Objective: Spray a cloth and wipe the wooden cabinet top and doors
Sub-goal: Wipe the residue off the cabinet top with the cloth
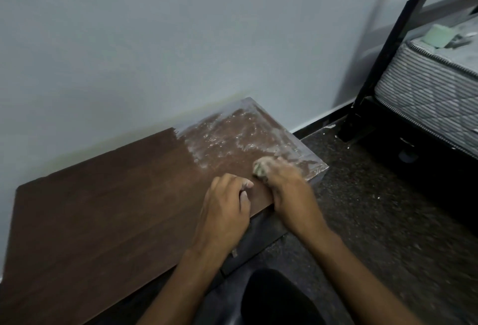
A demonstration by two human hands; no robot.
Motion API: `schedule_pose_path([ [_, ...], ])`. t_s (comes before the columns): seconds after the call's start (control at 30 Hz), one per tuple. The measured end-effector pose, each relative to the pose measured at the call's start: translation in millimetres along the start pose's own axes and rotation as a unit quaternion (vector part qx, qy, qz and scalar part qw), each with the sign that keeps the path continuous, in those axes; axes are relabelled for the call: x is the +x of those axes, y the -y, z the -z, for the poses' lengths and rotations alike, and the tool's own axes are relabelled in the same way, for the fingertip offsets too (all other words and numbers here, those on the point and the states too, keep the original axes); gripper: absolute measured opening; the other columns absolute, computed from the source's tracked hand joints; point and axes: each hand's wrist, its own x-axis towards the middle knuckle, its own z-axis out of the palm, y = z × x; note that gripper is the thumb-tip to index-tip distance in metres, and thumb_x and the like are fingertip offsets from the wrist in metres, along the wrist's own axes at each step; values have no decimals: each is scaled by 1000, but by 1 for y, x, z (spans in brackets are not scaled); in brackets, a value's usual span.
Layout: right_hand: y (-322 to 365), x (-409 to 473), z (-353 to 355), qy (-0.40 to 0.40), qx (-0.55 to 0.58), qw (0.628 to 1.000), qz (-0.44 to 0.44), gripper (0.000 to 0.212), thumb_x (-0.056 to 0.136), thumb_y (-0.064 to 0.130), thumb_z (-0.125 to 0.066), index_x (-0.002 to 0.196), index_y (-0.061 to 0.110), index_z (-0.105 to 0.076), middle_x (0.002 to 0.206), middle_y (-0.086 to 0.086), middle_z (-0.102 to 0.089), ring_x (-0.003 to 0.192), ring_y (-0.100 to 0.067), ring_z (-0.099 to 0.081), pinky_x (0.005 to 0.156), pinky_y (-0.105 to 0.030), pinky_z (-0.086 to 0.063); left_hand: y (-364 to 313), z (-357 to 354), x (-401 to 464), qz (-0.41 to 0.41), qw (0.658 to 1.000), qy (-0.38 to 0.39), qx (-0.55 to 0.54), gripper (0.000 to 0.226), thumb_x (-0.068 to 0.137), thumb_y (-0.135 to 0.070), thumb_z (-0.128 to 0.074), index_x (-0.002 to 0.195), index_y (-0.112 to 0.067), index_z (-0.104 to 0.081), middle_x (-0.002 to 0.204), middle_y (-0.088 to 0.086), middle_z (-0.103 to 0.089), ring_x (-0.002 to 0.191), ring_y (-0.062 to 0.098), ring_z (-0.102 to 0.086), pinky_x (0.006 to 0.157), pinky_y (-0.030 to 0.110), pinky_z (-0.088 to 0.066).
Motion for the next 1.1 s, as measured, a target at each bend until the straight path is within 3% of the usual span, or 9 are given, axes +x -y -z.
schedule_pose_path([
  [0.07,5,-25,-1,33,29,998,37,49,94,19,-43,140,13,-57,148,-4,-54,142,-25,-42,121,-42,-29,-8,-10,5,-5,1000,9,-5,15,86,-15,-54,97,-23,-61,99,-12,-57,94,11,-50,84,36,-47],
  [0.17,-32,-17,19,3,11,1000,-6,61,84,38,-51,140,19,-57,149,0,-52,143,-22,-39,123,-41,-24,-17,-19,9,-8,1000,21,-11,21,88,-14,-54,105,-24,-62,102,-14,-58,98,8,-49,87,33,-47],
  [0.23,-64,7,34,-26,-25,995,-88,42,94,25,-52,135,24,-59,143,0,-57,138,-26,-46,122,-42,-26,-24,-23,13,-9,1000,24,-12,23,89,-13,-55,108,-24,-63,103,-14,-59,99,8,-50,88,34,-48],
  [0.37,-85,29,38,-71,6,984,-162,30,102,10,-50,127,11,-66,131,-10,-66,123,-28,-58,108,-32,-40,-36,-33,17,-1,999,27,-19,21,91,-15,-54,108,-24,-63,106,-13,-60,101,9,-51,89,34,-48],
  [0.5,-67,6,22,-40,-25,998,-51,41,102,10,-50,142,19,-55,150,3,-50,142,-19,-40,121,-35,-28,-38,-42,22,9,1000,14,-27,22,89,-16,-55,107,-23,-63,104,-11,-60,99,9,-50,89,33,-48],
  [0.6,-55,2,10,8,-44,999,14,48,98,7,-55,145,14,-51,151,-4,-50,142,-22,-41,121,-32,-25,-36,-44,26,13,999,13,-28,22,88,-16,-53,106,-22,-64,102,-11,-59,97,8,-49,88,33,-48],
  [0.83,-76,55,13,-33,-69,995,-58,41,103,14,-46,143,15,-52,144,-6,-56,134,-23,-47,117,-34,-36,-31,-34,25,20,1000,4,-12,20,89,-15,-55,105,-24,-63,102,-14,-58,99,5,-48,88,30,-48],
  [1.0,-35,16,0,31,-19,996,76,45,102,26,-40,144,16,-54,148,-6,-54,139,-22,-46,121,-31,-28,-28,-31,32,29,1000,1,3,13,88,-18,-55,99,-22,-61,97,-10,-56,95,10,-48,85,35,-48],
  [1.1,-64,40,5,26,-21,998,46,38,102,21,-44,138,21,-57,141,-6,-60,132,-23,-52,117,-36,-36,-27,-26,29,23,1000,8,7,18,89,-19,-54,104,-24,-62,102,-12,-58,100,9,-48,88,32,-47],
])
